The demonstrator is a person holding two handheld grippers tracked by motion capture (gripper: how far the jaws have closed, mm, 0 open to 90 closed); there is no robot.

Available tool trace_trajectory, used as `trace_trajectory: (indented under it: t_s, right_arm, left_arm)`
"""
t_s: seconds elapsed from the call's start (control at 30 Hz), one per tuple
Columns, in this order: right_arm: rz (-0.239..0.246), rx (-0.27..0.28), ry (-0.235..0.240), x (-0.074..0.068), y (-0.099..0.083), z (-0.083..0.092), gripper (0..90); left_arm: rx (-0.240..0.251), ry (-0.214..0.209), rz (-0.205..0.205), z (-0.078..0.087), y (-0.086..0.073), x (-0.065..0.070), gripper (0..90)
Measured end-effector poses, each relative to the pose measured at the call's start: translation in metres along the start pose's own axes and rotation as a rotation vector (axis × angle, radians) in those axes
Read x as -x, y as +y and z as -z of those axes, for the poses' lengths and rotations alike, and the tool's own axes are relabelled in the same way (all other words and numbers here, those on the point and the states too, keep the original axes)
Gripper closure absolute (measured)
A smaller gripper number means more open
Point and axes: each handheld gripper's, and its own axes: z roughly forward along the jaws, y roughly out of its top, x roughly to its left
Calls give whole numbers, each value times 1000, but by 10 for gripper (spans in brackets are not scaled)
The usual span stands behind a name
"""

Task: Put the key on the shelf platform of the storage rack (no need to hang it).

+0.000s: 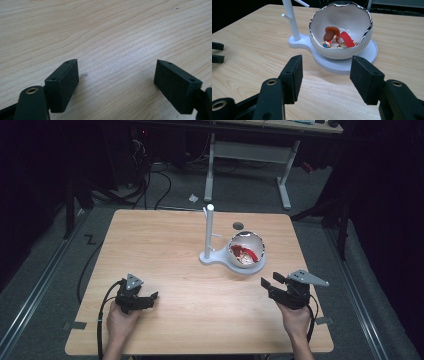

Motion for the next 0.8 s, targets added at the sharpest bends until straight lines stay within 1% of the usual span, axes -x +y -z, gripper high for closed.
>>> trace_trajectory:
  t_s: [0.17, 0.23, 0.3, 0.4, 0.8]
  right_arm:
    - [-5, -9, 12, -4, -3, -4, 443]
    - [6, -12, 9, -5, -5, -6, 445]
    - [4, -12, 11, -6, -5, -6, 446]
    - [-1, -18, 21, -9, -9, -11, 447]
    - [4, -41, 41, -17, -16, -25, 449]
  left_arm:
    - [0, 0, 0, 0, 0, 0, 202]
    - [0, 0, 0, 0, 0, 0, 202]
    - [-1, 1, -1, 0, 0, 0, 202]
    - [0, 0, 0, 0, 0, 0, 202]
    - [0, 0, 0, 0, 0, 0, 201]
